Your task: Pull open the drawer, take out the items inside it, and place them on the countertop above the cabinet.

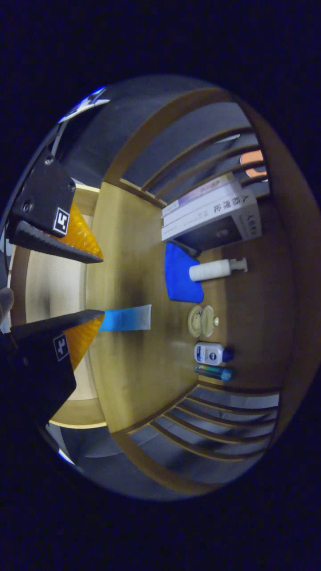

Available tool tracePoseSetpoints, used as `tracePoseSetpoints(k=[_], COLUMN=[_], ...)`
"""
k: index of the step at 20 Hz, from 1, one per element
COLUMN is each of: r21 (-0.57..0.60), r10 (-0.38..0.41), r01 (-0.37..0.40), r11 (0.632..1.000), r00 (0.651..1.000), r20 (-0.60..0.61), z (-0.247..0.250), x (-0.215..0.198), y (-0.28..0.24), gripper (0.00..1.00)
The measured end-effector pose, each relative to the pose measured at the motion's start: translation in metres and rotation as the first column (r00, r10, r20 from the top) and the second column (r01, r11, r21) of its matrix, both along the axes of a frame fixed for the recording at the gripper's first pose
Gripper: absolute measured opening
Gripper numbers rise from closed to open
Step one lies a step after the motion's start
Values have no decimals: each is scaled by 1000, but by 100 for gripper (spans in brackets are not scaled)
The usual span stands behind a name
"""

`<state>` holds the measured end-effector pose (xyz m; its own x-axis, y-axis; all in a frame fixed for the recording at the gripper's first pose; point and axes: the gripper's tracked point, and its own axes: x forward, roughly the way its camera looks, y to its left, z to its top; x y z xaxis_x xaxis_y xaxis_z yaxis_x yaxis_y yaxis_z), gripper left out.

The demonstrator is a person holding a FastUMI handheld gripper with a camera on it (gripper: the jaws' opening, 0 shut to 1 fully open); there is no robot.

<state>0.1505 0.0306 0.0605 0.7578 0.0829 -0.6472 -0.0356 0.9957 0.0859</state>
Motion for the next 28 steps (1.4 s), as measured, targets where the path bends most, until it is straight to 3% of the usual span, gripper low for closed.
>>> tracePoseSetpoints(k=[5,7,8,12,18,21,28], r21=[27,-1,-17,-24,-98,-87,-120], r10=[45,68,76,83,69,39,25], r01=[-53,-73,-76,-85,-6,24,56], r11=[998,997,997,996,995,996,991], r00=[966,925,899,816,746,752,812], r20=[254,373,431,572,662,658,583], z=[21,27,30,25,-11,-46,-125], x=[-50,-73,-87,-149,-197,-206,-211], y=[9,5,2,-2,-19,-20,-33], gripper=[68,93,98,98,99,100,99])
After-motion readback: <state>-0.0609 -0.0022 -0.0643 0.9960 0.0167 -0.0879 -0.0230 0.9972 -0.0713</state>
